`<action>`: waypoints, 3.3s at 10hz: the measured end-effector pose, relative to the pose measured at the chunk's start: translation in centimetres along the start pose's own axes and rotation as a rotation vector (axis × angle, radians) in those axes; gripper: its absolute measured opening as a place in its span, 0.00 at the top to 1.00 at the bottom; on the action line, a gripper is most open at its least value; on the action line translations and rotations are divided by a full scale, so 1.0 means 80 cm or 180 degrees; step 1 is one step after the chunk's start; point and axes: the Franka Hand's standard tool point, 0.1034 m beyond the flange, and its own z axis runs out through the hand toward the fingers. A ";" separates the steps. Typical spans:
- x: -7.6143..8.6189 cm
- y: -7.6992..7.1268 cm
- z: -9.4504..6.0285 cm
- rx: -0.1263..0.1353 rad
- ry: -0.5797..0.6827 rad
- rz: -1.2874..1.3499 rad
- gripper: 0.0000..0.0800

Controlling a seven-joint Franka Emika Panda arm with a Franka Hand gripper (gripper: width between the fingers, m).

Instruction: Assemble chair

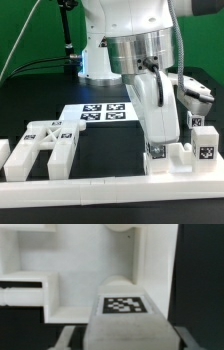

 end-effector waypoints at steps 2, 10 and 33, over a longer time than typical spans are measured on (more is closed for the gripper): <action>0.001 -0.002 -0.002 -0.0003 0.0026 -0.0692 0.36; -0.003 -0.009 -0.009 -0.0176 0.0180 -0.3964 0.19; -0.003 0.000 -0.004 -0.0115 0.0058 -0.2221 0.19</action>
Offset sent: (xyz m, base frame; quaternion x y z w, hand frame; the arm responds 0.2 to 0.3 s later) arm 0.0067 0.0245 0.0143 -0.0268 -0.0340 -0.4051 0.9132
